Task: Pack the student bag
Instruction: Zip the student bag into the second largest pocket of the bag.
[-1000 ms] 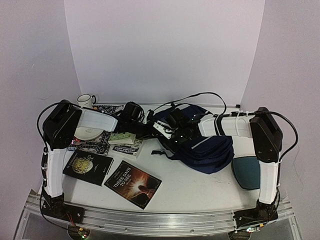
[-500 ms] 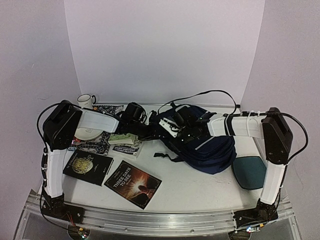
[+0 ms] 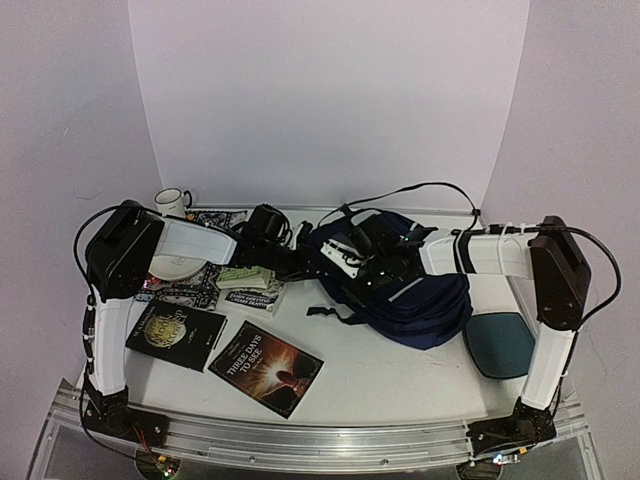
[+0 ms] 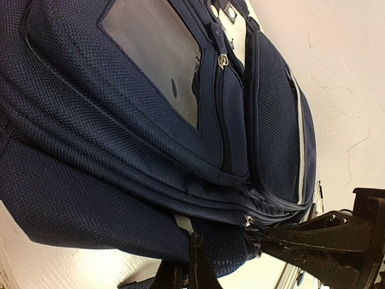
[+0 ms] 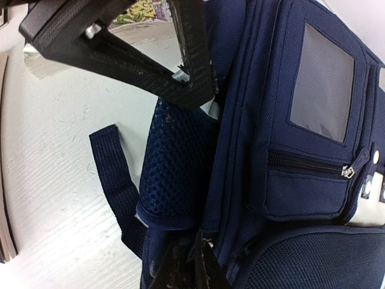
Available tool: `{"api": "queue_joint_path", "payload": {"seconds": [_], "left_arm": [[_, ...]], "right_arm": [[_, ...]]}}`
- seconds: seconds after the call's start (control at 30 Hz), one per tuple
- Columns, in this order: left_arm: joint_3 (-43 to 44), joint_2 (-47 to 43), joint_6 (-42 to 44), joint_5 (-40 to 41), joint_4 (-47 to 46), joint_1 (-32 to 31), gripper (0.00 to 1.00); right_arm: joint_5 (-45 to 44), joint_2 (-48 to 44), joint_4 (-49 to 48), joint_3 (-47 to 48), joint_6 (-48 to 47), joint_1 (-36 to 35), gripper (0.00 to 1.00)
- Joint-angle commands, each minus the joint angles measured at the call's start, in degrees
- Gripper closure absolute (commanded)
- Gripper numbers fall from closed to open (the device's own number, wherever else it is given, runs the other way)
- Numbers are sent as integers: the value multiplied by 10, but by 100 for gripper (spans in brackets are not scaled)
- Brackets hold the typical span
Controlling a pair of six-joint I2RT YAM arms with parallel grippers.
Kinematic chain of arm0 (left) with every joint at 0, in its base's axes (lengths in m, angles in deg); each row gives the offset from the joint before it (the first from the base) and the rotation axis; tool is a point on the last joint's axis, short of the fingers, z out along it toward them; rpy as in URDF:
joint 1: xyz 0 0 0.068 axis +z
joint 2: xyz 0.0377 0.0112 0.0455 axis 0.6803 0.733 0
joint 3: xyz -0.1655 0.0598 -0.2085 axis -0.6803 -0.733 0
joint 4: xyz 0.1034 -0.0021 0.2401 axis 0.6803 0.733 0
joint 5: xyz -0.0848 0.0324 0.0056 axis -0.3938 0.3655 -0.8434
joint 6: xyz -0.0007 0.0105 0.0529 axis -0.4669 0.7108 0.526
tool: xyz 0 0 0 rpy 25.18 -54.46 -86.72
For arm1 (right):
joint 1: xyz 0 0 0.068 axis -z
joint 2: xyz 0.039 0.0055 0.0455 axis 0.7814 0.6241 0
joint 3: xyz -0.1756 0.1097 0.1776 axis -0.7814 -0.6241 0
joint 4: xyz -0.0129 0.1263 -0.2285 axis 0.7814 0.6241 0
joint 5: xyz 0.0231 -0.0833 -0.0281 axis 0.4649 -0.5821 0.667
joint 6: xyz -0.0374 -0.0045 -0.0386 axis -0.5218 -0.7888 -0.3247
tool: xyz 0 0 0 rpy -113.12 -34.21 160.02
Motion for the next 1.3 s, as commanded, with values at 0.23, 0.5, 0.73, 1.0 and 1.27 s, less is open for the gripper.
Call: {"api": "queue_joint_path", "payload": {"seconds": [0.23,0.5,0.73,1.0,1.27], "left_arm": [[47,-1,27,37,-11,21,100],[124,60,39,75,20,51,100],[189,115,34,81,53,79,100],[215,142,23,74,62,86,100],[293,181,-3,91,77,120,100]], "right_arm": [[29,-52,55,-21,-2,-5,100],[8,-138,65,-92,42,-36,100],[-6,-191,43,-170,96,-64,100],[16,-176,-6,-173,143,-71,100],[9,-148,9,-156,175,-81,100]]}}
